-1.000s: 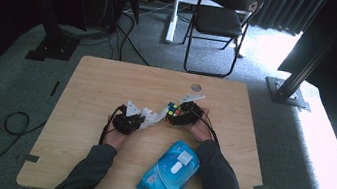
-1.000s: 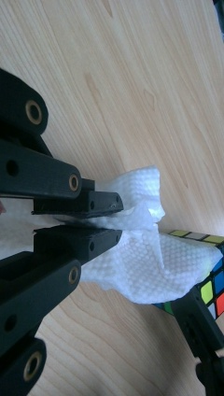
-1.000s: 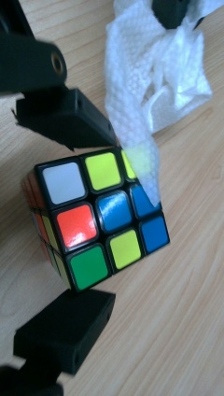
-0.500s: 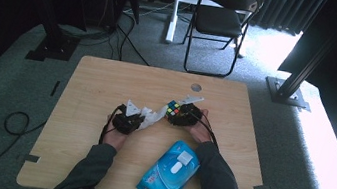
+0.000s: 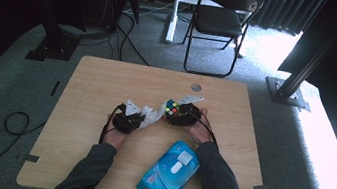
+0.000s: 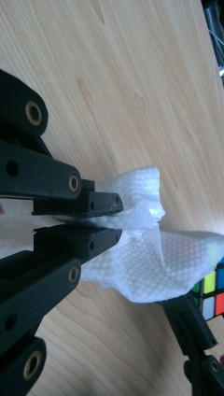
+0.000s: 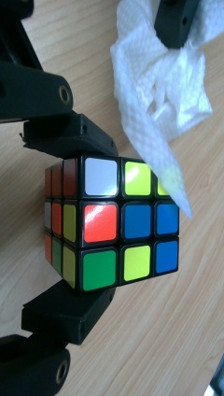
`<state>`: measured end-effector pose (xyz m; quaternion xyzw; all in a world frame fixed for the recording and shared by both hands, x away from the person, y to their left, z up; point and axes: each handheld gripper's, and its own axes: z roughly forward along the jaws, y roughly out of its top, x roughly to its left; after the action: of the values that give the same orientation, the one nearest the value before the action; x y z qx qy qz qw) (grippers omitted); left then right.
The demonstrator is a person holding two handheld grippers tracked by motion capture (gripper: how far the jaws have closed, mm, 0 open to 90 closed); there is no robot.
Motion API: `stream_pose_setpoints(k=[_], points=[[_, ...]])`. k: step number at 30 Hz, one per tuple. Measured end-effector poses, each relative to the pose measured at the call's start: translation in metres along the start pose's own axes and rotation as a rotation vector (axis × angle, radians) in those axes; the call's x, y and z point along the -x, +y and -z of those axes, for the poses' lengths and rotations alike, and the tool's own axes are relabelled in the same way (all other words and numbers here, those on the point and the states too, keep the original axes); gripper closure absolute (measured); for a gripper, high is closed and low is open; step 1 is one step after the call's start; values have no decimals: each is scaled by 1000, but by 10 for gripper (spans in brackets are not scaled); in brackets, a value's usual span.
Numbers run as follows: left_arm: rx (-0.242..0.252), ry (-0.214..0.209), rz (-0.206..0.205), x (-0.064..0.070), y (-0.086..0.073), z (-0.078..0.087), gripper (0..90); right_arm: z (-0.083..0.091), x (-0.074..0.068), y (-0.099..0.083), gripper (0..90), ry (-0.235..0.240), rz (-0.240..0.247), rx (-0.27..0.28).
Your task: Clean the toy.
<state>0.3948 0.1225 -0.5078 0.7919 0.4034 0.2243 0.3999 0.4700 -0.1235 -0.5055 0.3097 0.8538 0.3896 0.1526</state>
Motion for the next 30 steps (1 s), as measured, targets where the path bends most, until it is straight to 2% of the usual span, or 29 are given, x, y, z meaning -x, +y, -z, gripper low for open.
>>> stream_pose_setpoints(k=[11, 19, 30], points=[[22, 0, 8, -2, 5, 5, 841, -3, -15, 8, 343, 57, 31, -6], [36, 5, 6, -4, 11, 8, 841, -11, -26, 8, 343, 99, 47, -24], [56, -9, -3, 1, 23, 8, 841, -15, -33, 8, 343, 121, 61, -25]])
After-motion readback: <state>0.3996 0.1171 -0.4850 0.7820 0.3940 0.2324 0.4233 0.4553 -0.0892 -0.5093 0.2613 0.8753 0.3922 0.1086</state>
